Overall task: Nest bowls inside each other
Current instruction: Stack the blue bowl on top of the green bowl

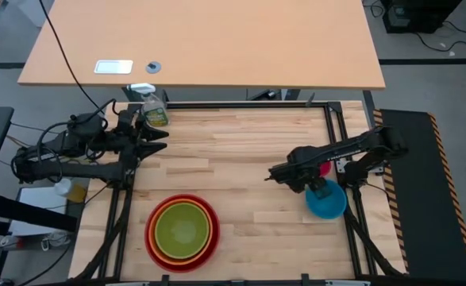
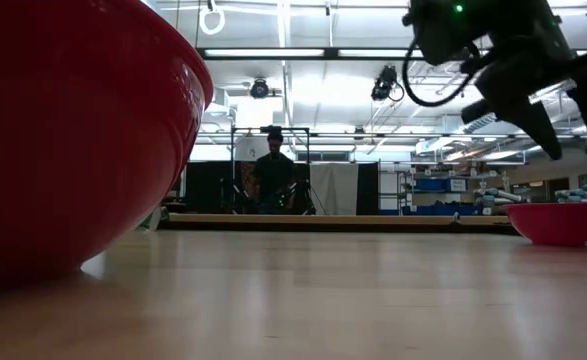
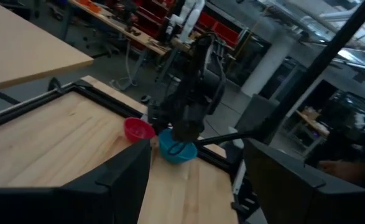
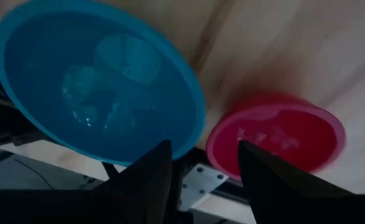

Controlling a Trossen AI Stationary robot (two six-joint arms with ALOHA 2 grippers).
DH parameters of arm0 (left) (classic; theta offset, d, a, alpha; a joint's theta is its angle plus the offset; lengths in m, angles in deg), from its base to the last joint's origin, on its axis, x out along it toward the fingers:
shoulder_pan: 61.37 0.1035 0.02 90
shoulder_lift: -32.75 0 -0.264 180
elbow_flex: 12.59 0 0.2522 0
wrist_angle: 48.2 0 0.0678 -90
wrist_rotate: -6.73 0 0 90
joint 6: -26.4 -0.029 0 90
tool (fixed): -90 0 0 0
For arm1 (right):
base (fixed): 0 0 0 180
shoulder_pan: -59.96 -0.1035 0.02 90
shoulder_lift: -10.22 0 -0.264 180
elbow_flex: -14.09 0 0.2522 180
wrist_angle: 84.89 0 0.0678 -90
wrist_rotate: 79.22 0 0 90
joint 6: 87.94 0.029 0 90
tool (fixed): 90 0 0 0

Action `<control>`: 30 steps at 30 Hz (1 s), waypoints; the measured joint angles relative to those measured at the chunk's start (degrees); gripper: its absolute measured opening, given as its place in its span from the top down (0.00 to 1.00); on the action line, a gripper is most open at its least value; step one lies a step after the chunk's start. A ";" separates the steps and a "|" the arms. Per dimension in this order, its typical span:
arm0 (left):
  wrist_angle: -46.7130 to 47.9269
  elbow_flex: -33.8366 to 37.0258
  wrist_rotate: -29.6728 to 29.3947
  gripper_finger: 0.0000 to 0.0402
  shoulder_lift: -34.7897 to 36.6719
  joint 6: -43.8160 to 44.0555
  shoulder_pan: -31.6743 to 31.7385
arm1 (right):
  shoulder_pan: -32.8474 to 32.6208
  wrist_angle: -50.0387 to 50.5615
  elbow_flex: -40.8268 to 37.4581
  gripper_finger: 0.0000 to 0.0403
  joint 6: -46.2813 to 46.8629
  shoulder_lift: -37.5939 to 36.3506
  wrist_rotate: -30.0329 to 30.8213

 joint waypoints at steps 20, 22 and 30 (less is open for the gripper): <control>0.69 0.00 -5.34 0.35 0.00 0.19 0.00 | -3.24 -18.37 -14.30 0.62 -7.00 -0.60 -5.28; 0.69 0.00 -5.34 0.35 0.00 0.31 0.00 | -3.91 -19.46 -14.98 0.67 -7.00 -0.60 -5.31; 0.67 0.00 -7.32 0.35 0.00 1.67 0.02 | -5.11 -25.37 -13.32 0.95 -6.07 -0.60 -8.89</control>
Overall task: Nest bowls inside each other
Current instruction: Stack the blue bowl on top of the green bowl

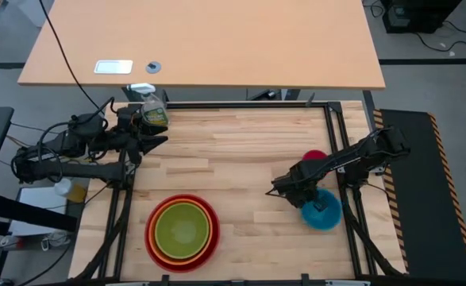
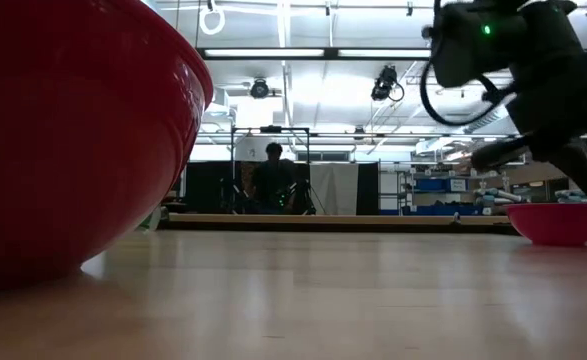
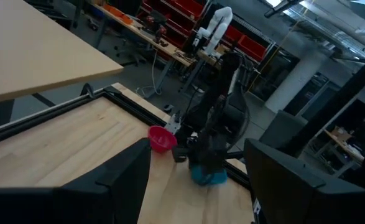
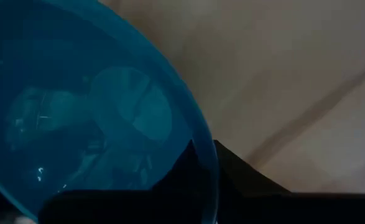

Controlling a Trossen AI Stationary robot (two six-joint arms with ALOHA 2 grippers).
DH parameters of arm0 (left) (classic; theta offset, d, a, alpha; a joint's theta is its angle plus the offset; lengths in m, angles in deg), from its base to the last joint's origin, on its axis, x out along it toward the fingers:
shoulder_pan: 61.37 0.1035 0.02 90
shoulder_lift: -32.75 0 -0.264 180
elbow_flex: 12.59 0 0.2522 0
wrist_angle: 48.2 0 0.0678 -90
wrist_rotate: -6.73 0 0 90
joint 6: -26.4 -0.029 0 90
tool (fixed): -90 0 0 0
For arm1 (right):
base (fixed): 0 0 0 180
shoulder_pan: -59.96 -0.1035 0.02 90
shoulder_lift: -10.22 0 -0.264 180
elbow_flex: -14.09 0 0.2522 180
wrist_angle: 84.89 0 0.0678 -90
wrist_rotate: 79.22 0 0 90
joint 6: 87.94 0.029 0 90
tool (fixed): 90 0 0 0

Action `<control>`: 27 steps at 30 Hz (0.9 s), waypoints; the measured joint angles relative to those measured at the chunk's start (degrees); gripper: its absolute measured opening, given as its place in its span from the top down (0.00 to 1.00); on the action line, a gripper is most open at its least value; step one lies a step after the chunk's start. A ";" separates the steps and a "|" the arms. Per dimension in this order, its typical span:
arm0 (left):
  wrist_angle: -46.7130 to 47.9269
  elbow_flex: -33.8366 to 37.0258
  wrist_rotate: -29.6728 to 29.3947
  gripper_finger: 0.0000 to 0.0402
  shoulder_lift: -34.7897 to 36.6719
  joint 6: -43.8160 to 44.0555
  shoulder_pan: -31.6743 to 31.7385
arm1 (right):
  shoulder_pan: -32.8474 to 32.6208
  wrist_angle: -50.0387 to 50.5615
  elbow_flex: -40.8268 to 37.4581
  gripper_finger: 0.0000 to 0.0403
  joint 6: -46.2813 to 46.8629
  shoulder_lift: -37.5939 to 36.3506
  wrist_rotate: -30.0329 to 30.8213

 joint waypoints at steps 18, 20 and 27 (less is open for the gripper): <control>-0.05 0.00 -2.27 0.35 -1.49 0.04 -0.02 | 1.57 -13.97 20.87 0.96 34.96 2.34 -1.90; -0.36 0.00 -2.25 0.35 -1.51 -0.11 -0.02 | 1.57 -14.73 24.09 0.95 37.62 4.26 -0.82; -0.32 0.00 0.47 0.35 -1.42 -0.07 -0.06 | 1.46 -14.21 40.50 0.95 41.78 16.41 -0.23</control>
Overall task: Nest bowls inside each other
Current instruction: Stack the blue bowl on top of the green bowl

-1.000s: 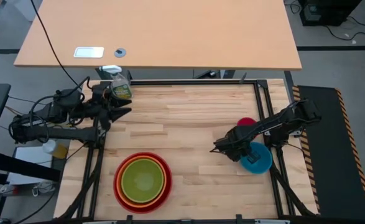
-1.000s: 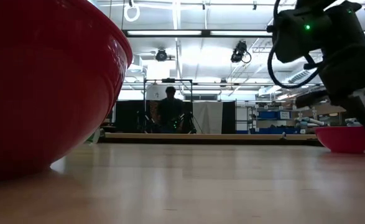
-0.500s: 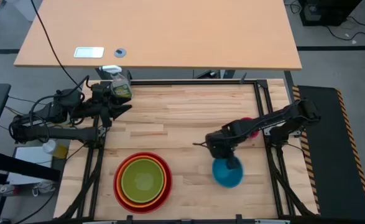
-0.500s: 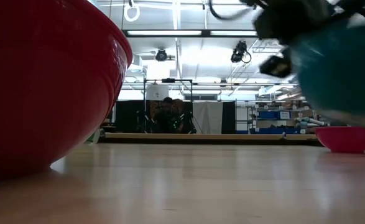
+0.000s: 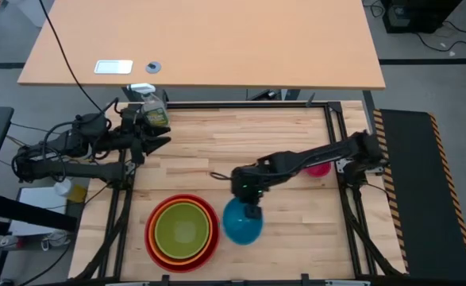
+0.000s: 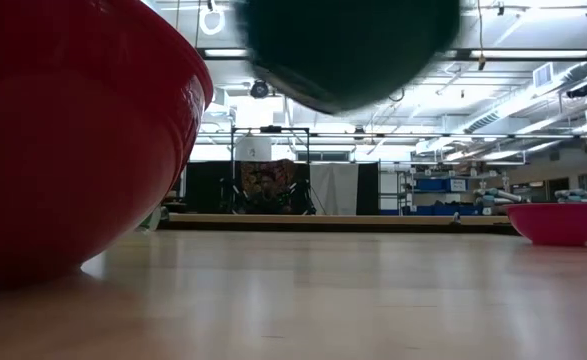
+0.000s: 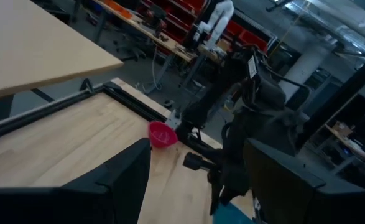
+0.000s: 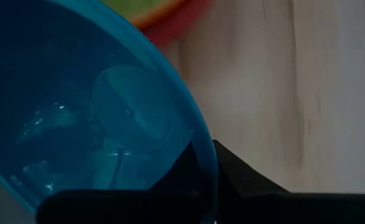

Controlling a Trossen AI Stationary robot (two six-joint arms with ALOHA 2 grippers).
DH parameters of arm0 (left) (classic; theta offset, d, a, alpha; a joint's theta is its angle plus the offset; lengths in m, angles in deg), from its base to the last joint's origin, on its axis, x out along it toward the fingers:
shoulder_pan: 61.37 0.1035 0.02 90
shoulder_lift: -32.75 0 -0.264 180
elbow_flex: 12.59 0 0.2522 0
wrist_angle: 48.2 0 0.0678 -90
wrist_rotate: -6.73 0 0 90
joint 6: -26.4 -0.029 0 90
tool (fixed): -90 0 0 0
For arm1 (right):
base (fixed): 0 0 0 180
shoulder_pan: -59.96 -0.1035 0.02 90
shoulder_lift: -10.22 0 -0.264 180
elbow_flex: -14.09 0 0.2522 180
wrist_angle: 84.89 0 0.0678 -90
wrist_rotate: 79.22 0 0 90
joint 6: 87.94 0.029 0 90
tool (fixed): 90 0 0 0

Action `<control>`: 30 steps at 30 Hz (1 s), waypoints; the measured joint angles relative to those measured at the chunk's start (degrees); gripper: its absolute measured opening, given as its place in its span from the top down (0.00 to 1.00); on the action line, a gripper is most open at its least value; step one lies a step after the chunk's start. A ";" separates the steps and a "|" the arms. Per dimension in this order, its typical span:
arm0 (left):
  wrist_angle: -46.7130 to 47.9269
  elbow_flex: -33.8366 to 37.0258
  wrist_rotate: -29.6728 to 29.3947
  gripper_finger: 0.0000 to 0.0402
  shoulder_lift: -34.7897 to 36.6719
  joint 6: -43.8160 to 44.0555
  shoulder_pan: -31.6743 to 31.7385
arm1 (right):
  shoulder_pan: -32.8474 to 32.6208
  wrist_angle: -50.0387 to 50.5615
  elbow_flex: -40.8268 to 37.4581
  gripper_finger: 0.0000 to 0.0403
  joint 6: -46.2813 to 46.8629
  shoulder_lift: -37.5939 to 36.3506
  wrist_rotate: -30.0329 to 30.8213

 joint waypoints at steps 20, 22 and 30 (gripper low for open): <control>-14.01 -0.02 13.22 0.35 0.92 0.13 -0.04 | 1.64 -4.61 33.73 0.95 8.95 19.05 0.64; -15.02 -0.02 13.95 0.35 0.87 0.17 -0.04 | 1.60 -6.11 35.58 0.95 10.53 20.33 0.86; -20.64 -0.02 18.63 0.35 0.87 0.31 -0.04 | 1.36 -12.44 40.27 0.95 15.65 23.30 2.11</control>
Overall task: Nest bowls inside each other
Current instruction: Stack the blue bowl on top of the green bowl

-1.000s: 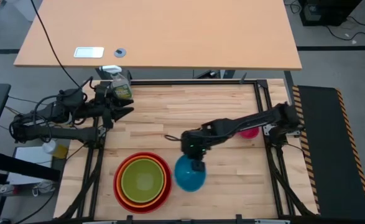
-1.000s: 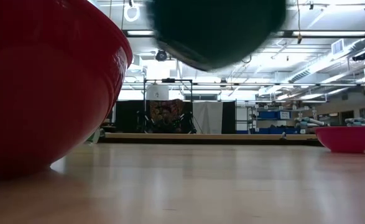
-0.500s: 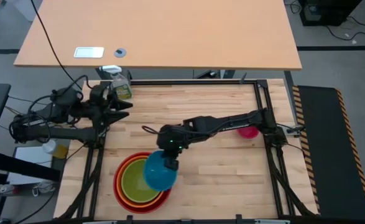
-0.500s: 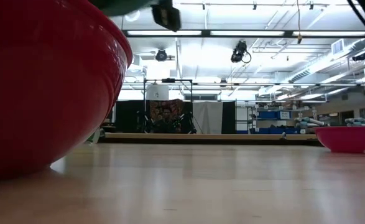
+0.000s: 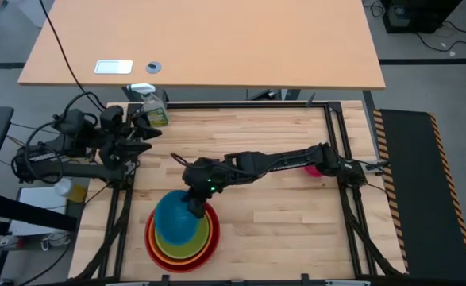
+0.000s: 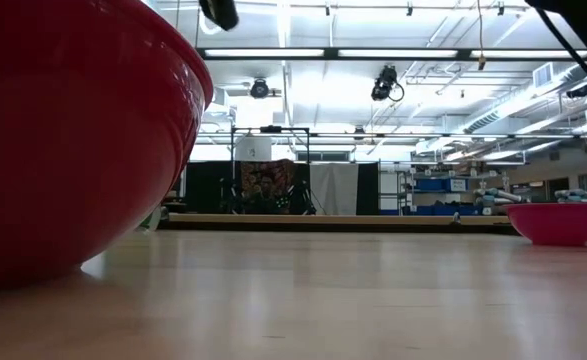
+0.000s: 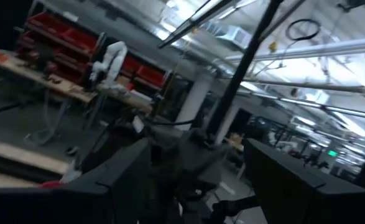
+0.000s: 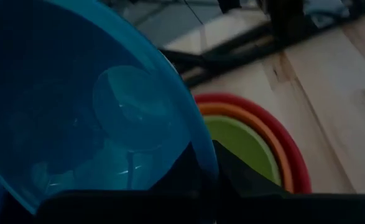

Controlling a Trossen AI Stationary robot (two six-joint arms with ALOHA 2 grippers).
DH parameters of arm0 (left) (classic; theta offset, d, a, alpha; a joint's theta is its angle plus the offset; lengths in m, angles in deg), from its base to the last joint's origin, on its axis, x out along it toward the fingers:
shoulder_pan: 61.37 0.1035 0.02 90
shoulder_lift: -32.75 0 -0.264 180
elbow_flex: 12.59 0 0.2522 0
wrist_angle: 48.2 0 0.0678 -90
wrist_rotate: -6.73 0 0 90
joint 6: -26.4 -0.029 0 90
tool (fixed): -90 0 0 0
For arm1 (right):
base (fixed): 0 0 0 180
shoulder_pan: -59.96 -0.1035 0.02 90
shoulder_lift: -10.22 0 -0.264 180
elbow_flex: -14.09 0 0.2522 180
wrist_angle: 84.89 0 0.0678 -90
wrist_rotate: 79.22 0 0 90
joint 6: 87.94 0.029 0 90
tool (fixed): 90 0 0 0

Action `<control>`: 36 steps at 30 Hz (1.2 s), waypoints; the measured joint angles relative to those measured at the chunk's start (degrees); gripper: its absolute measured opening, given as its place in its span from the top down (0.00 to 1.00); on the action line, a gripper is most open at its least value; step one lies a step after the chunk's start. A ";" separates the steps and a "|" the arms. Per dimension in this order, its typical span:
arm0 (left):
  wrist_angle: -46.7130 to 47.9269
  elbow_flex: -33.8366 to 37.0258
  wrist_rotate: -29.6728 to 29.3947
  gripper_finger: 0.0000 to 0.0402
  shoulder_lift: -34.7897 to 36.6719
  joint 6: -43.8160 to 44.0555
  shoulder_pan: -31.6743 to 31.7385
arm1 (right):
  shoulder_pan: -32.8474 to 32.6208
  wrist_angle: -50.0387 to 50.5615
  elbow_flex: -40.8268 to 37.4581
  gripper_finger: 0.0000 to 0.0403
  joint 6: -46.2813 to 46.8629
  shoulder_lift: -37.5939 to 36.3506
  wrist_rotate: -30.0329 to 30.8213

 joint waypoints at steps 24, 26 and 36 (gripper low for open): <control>2.78 0.00 2.68 0.35 -0.11 0.83 0.00 | -1.32 8.41 -0.11 0.95 -11.43 7.92 3.99; 3.44 0.00 2.68 0.35 -0.15 0.83 0.00 | -1.32 7.74 -0.11 0.94 -11.84 8.15 2.79; 5.86 0.00 2.66 0.35 -0.14 0.85 0.02 | -1.34 8.12 -0.10 0.93 -12.26 8.24 2.01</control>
